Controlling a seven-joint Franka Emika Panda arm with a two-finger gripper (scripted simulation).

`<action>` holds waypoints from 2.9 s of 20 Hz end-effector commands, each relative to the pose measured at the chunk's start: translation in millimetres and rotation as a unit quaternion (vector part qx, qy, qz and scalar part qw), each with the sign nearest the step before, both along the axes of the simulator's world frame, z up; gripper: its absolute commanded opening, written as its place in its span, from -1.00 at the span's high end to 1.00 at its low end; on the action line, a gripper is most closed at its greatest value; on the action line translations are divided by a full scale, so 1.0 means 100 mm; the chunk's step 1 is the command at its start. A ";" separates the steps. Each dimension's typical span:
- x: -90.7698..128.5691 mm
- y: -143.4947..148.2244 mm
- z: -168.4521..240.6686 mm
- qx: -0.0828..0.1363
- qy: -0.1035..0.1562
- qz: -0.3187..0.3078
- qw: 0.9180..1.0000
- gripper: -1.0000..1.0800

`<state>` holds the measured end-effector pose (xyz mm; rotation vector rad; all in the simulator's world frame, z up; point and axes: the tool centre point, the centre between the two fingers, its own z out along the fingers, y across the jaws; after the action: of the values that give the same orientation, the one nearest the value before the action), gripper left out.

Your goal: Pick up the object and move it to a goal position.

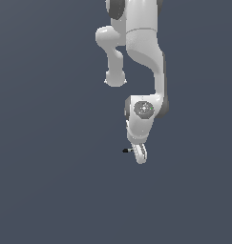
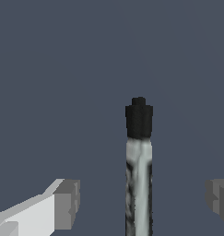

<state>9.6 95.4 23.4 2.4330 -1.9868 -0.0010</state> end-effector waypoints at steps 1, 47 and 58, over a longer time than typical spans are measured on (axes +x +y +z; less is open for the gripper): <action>0.00 0.00 -0.09 0.000 0.000 0.000 1.000 -0.92; -0.23 -1.63 2.03 0.002 0.000 -0.002 1.000 1.00; -0.32 -2.46 3.14 0.001 0.000 -0.002 1.000 1.00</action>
<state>-20.6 -139.2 322.3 2.4303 -1.9929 -0.0020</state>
